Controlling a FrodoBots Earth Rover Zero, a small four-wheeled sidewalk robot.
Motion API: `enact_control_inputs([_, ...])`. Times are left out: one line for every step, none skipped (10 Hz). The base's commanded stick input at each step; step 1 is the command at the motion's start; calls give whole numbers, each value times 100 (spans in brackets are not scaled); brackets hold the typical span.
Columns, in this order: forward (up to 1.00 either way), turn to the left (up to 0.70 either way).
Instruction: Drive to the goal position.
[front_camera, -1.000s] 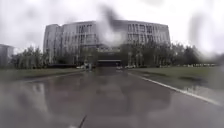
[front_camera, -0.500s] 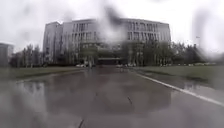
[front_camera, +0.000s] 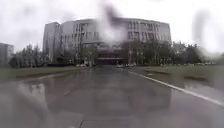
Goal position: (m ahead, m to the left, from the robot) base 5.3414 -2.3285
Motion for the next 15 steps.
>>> enact_control_inputs([70,0])
enact_control_inputs([70,0])
enact_control_inputs([70,0])
enact_control_inputs([70,0])
enact_control_inputs([70,0])
enact_control_inputs([70,0])
enact_control_inputs([70,0])
enact_control_inputs([70,0])
enact_control_inputs([70,0])
enact_control_inputs([70,0])
enact_control_inputs([70,0])
enact_control_inputs([70,0])
enact_control_inputs([70,0])
enact_control_inputs([70,0])
enact_control_inputs([70,0])
